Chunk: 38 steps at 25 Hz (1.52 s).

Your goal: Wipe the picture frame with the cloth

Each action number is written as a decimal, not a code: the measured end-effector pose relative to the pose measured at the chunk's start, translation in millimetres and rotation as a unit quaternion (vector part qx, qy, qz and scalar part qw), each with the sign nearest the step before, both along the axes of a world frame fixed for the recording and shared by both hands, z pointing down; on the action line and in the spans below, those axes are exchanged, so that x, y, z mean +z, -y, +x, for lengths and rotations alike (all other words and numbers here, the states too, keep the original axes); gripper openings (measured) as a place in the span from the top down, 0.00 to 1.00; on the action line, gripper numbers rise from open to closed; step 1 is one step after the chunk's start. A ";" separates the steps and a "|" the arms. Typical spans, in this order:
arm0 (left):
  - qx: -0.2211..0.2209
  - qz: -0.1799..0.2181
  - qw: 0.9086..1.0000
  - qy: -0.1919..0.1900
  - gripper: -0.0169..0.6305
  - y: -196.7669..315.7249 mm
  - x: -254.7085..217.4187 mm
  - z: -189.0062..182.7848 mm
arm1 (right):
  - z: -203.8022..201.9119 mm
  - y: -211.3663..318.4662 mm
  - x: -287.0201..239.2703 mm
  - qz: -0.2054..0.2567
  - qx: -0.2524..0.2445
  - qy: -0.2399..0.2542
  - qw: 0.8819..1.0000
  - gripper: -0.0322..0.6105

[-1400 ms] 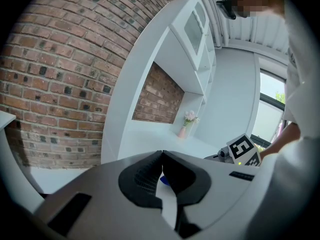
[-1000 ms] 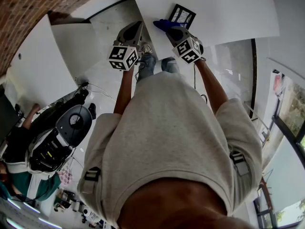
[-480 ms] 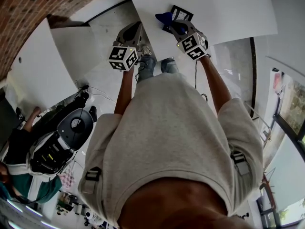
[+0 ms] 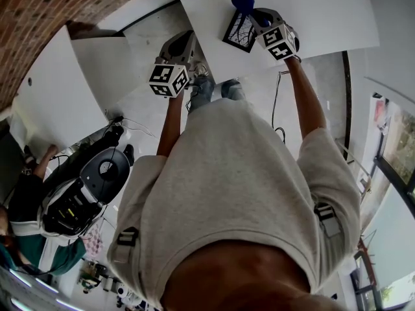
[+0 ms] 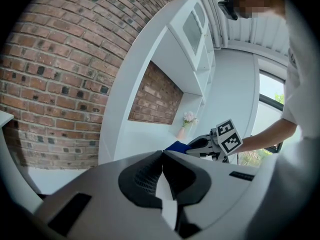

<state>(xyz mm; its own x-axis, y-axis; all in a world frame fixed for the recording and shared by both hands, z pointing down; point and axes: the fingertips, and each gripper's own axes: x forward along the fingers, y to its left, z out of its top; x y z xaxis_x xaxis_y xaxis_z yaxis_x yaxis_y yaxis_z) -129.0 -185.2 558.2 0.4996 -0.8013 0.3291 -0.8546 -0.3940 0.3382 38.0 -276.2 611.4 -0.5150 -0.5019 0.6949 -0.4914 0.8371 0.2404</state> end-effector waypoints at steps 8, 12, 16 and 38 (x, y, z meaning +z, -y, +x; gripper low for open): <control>-0.004 -0.004 1.000 0.003 0.95 0.0 1.7 -4.4 | 11.2 8.4 28.8 -0.021 0.002 -0.033 0.999 0.85; -0.005 -0.007 1.000 0.004 0.95 -0.1 3.2 -6.3 | 11.3 -1.5 43.6 -0.039 -0.001 -0.039 0.998 0.85; -0.007 -0.007 1.000 0.004 0.95 -1.2 4.2 -6.7 | 7.4 -14.8 49.5 -0.049 -0.006 -0.038 0.998 0.85; -0.001 -0.006 1.000 -0.002 0.95 1.5 5.0 3.4 | -19.4 -81.4 55.0 -0.075 -0.032 -0.018 0.997 0.85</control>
<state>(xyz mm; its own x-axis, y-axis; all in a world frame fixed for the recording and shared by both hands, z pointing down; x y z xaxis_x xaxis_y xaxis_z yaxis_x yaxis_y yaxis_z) -125.6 -186.7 563.2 0.5000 -0.7983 0.3357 -0.8537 -0.3890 0.3463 18.6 -194.9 666.4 -0.5158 -0.3581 0.7783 -0.4301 0.8939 0.1263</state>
